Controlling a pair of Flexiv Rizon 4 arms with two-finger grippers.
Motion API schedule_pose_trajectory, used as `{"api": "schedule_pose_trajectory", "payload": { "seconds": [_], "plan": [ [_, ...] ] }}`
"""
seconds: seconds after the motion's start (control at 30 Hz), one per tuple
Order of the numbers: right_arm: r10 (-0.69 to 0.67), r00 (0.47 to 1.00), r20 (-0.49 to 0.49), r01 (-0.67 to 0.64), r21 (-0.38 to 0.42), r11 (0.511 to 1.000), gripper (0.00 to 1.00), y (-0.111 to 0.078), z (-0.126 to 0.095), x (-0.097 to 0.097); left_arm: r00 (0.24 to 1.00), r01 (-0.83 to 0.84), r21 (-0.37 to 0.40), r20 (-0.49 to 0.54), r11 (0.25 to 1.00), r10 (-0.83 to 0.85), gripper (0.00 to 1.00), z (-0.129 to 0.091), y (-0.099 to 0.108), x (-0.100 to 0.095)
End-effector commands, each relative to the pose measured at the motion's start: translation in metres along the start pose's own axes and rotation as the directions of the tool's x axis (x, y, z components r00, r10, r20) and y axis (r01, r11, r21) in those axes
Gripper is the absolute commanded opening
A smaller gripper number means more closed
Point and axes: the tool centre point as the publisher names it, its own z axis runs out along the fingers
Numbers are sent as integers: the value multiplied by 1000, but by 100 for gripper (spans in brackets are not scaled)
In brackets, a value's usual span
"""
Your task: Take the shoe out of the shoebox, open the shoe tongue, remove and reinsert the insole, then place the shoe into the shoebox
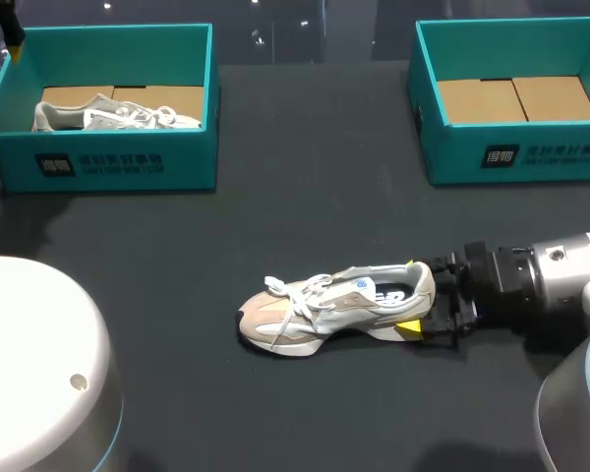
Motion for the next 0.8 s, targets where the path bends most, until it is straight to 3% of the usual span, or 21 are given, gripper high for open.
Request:
{"api": "schedule_pose_trajectory", "payload": {
  "seconds": [0.03,0.6,0.67,0.7,0.73,0.77,0.8],
  "plan": [
    [2,1000,-3,-2,4,1000,100,-2,5,-1,1000,-1,-1,-2,1000,1,100,0,-1,0],
    [-12,1000,-16,12,-5,1000,99,-2,10,-1,1000,-1,-1,-2,1000,1,100,0,-1,0],
    [-15,1000,-15,15,-8,1000,85,-1,11,-1,1000,-1,-1,-2,1000,1,100,0,-1,0],
    [-17,1000,-14,17,-9,1000,73,-1,11,-1,1000,-1,-1,-2,1000,1,100,0,-1,0],
    [-18,1000,-13,18,-10,1000,47,-1,11,-1,1000,-1,-1,-2,1000,1,100,0,-1,0],
    [-19,1000,-13,19,-11,1000,37,-1,11,-1,1000,-1,-1,-2,1000,1,100,0,-1,0],
    [-19,1000,-12,19,-11,1000,9,-1,11,-1,1000,-1,-1,-2,1000,1,100,0,-1,0]
  ]
}}
